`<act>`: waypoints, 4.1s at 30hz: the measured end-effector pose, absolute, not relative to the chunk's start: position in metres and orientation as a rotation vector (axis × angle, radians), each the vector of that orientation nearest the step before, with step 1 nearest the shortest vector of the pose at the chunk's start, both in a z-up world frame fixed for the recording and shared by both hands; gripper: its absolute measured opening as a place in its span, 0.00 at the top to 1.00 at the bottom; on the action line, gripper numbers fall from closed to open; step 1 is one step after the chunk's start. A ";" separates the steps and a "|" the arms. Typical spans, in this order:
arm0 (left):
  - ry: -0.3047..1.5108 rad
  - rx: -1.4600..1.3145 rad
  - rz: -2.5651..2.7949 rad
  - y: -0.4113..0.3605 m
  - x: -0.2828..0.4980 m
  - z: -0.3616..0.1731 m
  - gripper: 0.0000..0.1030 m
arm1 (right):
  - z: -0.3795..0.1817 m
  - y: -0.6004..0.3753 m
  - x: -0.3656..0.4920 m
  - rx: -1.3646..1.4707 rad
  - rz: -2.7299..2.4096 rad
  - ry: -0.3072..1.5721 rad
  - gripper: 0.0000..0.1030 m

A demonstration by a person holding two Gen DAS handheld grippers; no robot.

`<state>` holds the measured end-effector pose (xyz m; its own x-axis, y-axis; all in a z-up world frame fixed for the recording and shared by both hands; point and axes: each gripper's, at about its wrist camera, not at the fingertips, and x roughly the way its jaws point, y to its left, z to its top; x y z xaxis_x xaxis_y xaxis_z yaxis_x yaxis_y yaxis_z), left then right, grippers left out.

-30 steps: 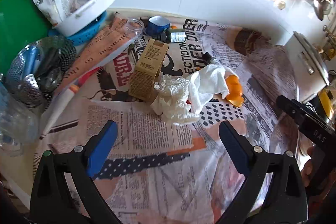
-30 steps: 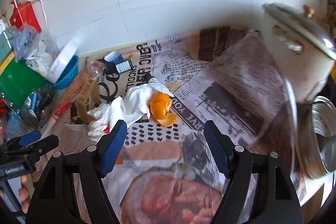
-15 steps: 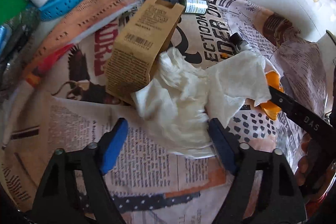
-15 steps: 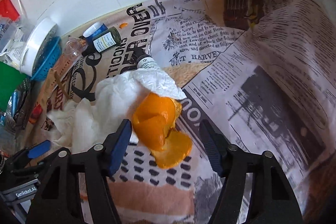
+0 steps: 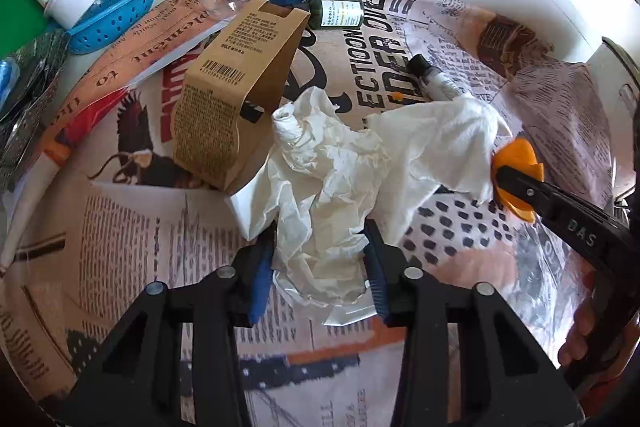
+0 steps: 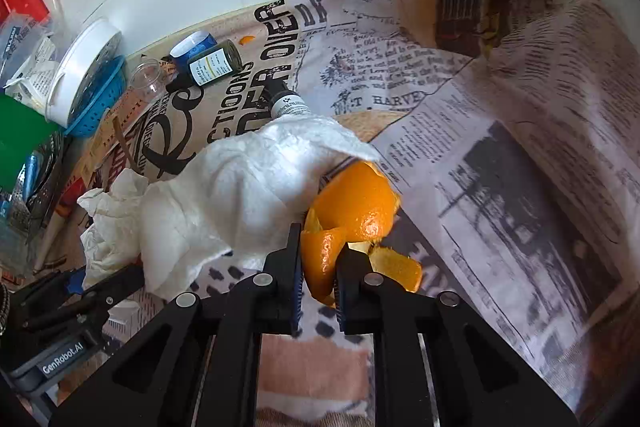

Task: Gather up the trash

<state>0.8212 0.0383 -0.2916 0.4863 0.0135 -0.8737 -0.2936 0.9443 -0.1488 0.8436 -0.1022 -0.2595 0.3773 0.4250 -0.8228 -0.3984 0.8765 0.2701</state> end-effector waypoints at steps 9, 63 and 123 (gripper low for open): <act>0.997 -0.300 0.185 0.026 0.791 -0.259 0.67 | -0.215 -0.130 0.809 0.038 0.517 0.978 0.95; 0.983 -0.292 0.241 0.092 0.655 -0.262 0.67 | -0.278 -0.131 0.794 0.102 0.252 1.055 0.38; 0.964 -0.230 0.153 0.094 0.627 -0.239 0.67 | -0.253 -0.160 0.697 -0.094 0.317 1.203 0.65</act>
<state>0.6267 0.0936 -0.2392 0.5621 0.0267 -0.8266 -0.2307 0.9649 -0.1257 0.6972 -0.1604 -0.2529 0.3216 0.1915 -0.9273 -0.2903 0.9521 0.0960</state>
